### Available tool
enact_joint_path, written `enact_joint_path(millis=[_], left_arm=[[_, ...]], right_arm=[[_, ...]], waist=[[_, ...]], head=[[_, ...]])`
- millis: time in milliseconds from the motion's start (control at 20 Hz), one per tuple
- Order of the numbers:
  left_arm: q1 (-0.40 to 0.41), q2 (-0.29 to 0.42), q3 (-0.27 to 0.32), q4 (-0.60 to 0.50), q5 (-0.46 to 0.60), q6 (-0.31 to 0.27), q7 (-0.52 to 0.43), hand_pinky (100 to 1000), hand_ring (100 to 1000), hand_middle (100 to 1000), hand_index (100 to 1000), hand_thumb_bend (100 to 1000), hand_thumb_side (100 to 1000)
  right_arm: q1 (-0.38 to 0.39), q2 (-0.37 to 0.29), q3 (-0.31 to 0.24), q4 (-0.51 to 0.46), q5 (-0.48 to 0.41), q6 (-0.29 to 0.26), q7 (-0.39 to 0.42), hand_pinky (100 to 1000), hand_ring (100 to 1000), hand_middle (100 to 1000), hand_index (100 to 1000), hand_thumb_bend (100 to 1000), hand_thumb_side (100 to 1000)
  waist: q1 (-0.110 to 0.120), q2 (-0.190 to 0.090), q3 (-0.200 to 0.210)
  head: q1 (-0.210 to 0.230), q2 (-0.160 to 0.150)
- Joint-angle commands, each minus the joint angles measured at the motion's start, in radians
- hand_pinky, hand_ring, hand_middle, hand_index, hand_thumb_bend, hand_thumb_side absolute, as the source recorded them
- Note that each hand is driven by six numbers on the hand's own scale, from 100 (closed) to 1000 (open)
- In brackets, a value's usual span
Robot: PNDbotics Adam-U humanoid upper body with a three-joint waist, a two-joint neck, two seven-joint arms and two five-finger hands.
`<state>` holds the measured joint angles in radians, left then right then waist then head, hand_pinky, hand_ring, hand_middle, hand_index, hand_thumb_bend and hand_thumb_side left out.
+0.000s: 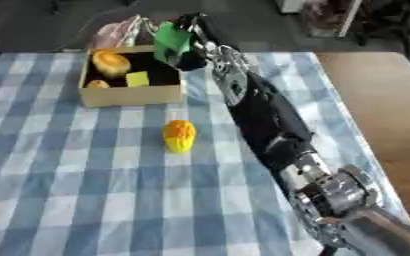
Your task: Pick up objects on the table and place them in the box.
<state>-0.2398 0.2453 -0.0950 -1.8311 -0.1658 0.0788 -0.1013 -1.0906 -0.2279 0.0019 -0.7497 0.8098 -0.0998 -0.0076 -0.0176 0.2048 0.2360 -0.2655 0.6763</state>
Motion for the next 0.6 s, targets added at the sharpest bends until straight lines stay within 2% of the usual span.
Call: enact_joint_path(millis=[50,400,600], left_arm=[[-0.009,0.004,-0.001,-0.015,0.005,0.000,-0.004,671,583,571,796,658,508],[-0.009,0.002,-0.004,-0.016,0.004,0.000,-0.007,674,582,571,796,653,509],[-0.007,0.001,-0.004,-0.015,0.004,0.000,-0.008,675,583,572,796,648,511]], right_arm=[[-0.015,0.009,0.003,-0.006,0.028,-0.001,0.022,683,645,558,651,255,191],[-0.002,0.016,-0.009,0.030,0.104,0.054,-0.039,692,677,613,726,288,199],[-0.001,0.011,-0.009,0.050,0.136,0.057,-0.022,711,715,691,788,363,307]], waist=[[-0.009,-0.021,0.004],[-0.009,-0.018,0.014],[-0.010,-0.017,0.011]], head=[[-0.007,-0.011],[-0.013,-0.013],[-0.012,-0.013]])
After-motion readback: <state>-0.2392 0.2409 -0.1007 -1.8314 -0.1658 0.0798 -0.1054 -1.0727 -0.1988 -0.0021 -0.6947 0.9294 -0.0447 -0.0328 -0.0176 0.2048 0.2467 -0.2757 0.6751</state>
